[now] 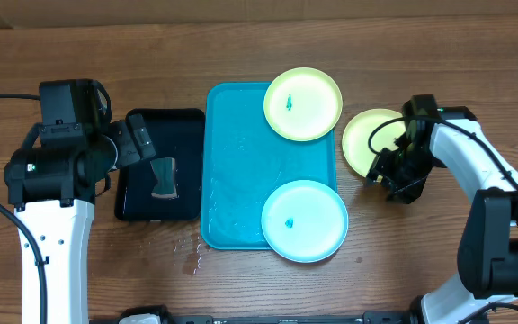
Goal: Clean dirty plates on tray and stack at the side
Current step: 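Release the plate and move the right gripper to the blue plate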
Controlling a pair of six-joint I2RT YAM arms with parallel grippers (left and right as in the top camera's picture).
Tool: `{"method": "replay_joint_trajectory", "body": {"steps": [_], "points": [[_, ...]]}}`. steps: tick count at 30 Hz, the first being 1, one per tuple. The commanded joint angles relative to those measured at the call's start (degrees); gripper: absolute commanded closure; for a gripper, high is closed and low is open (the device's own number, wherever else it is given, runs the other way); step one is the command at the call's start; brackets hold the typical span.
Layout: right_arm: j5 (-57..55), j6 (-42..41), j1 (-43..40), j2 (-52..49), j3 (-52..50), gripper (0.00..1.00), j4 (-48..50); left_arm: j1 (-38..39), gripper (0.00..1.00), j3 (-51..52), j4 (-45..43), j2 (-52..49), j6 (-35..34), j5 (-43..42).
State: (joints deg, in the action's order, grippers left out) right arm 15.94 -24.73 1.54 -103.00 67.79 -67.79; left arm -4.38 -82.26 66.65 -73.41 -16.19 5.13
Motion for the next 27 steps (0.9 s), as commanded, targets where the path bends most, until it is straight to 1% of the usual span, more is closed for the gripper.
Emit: {"method": "replay_joint_trajectory", "body": {"steps": [1, 6, 22, 27], "points": [[1.4, 2.3, 1.7, 2.1, -0.3, 0.43, -1.5, -0.3, 0.0, -1.4, 0.0, 0.0, -0.6, -0.3], [1.3, 4.1, 5.8, 2.1, -0.3, 0.43, -4.2, -0.3, 0.0, -1.4, 0.0, 0.0, -0.6, -0.2], [0.9, 3.7, 16.3, 2.1, -0.3, 0.42, -6.1, -0.3, 0.0, -1.4, 0.0, 0.0, -0.6, -0.3], [-2.7, -0.8, 19.3, 2.1, -0.3, 0.42, -6.6, -0.3, 0.0, -1.4, 0.0, 0.0, -0.5, -0.3]]}}
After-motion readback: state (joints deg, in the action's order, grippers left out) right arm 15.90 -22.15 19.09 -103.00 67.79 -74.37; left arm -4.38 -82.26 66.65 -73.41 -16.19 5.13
